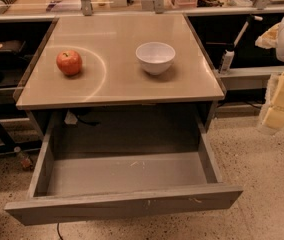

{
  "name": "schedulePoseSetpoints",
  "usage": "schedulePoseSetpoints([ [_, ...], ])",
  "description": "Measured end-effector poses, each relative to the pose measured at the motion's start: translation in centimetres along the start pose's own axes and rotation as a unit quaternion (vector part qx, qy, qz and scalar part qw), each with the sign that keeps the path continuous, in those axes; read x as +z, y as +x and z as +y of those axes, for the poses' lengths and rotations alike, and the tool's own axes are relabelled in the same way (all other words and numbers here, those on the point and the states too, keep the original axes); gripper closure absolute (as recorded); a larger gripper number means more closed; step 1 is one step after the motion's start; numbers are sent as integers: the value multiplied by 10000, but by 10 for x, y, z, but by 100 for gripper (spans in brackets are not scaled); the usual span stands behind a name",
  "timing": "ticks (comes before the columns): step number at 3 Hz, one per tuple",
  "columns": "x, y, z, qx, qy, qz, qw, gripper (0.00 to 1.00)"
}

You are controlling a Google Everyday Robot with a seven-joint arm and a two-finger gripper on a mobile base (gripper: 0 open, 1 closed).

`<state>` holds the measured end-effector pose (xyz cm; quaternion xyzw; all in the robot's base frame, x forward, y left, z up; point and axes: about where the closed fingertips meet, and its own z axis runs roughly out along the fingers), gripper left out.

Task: Close top drawer

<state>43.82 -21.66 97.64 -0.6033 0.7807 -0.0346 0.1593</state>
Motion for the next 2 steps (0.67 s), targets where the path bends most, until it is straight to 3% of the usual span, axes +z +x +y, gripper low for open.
schedulePoseSetpoints([
  [1,0,0,0,0,0,0,10000,0],
  [2,0,0,0,0,0,0,10000,19],
])
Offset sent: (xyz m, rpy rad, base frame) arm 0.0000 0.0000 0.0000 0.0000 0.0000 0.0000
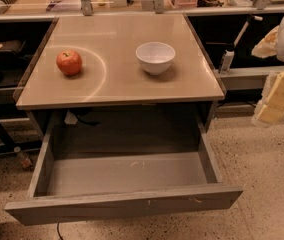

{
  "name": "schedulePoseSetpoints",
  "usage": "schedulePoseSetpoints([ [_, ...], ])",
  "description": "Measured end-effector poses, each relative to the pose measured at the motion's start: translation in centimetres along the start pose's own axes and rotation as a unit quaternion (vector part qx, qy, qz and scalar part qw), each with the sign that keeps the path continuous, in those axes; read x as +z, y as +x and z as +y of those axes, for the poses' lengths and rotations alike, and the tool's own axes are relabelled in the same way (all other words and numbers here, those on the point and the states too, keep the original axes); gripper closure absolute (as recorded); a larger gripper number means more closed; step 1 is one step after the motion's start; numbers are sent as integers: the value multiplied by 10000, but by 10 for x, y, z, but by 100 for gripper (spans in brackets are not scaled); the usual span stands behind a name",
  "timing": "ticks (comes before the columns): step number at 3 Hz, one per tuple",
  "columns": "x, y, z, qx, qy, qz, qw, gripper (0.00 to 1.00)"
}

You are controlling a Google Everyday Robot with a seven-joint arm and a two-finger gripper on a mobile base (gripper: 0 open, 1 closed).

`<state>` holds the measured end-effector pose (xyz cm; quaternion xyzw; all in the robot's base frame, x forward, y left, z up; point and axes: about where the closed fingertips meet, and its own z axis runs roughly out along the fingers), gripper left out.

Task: Close top drawer

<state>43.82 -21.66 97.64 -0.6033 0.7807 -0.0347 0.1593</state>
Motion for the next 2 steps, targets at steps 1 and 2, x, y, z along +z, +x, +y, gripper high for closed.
schedulePoseSetpoints([
  [1,0,0,0,0,0,0,10000,42],
  [2,0,0,0,0,0,0,10000,66],
])
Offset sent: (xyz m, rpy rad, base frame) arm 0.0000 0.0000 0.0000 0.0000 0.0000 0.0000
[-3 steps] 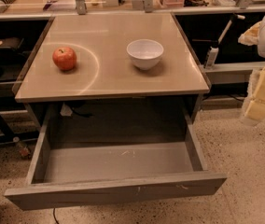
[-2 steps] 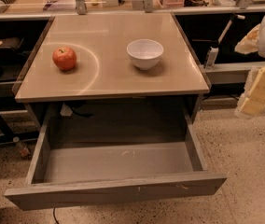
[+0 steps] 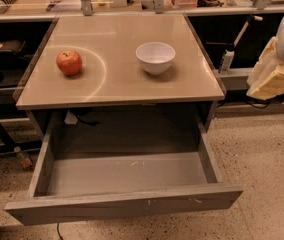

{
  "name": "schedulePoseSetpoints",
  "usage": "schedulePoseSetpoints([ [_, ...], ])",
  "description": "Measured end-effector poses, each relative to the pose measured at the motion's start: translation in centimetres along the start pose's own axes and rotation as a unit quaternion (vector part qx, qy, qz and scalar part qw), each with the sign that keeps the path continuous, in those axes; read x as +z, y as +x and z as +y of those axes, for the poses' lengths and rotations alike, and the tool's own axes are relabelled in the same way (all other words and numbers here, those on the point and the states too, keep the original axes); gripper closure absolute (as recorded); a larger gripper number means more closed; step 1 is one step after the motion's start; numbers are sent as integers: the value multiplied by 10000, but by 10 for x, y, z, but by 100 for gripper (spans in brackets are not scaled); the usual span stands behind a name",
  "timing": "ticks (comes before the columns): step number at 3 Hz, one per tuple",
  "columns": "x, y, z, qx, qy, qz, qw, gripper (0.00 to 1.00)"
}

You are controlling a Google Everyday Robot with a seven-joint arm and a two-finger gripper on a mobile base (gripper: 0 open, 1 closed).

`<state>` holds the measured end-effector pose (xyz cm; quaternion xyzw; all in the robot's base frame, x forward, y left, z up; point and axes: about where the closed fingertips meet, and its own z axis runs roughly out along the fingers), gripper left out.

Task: Close top drawer

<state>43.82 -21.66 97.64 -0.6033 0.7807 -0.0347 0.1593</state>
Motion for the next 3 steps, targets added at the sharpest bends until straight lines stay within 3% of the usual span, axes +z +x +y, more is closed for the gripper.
schedulePoseSetpoints([
  [1,0,0,0,1,0,0,10000,89],
  [2,7,12,14,147,-111,111,9998,100],
  [3,23,20,46,375,-328,134,9987,100],
])
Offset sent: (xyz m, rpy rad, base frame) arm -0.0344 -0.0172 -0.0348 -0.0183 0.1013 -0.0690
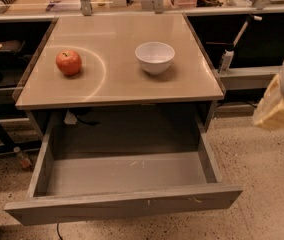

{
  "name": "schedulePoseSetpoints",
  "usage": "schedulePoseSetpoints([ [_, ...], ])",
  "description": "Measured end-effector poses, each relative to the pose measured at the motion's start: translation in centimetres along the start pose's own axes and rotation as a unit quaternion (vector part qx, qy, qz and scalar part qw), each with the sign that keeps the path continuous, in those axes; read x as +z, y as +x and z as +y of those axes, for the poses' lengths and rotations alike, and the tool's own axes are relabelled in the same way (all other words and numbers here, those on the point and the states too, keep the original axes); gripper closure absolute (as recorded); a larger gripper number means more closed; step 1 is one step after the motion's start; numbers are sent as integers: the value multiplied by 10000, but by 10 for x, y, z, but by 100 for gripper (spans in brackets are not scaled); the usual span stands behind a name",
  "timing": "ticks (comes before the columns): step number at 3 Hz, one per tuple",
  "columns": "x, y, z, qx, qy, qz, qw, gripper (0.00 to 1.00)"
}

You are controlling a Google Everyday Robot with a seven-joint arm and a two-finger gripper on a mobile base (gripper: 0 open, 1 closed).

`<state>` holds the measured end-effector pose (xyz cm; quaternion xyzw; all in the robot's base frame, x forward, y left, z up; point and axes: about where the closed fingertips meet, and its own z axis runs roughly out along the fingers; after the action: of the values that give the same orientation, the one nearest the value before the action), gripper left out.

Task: Close top drawer

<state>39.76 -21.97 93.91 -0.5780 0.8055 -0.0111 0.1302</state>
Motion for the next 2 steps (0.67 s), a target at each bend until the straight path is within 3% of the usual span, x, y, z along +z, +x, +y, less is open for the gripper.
schedulePoseSetpoints([
  [1,56,24,35,294,-408,114,9987,100],
  [2,116,37,61,560,-865,145,9946,100],
])
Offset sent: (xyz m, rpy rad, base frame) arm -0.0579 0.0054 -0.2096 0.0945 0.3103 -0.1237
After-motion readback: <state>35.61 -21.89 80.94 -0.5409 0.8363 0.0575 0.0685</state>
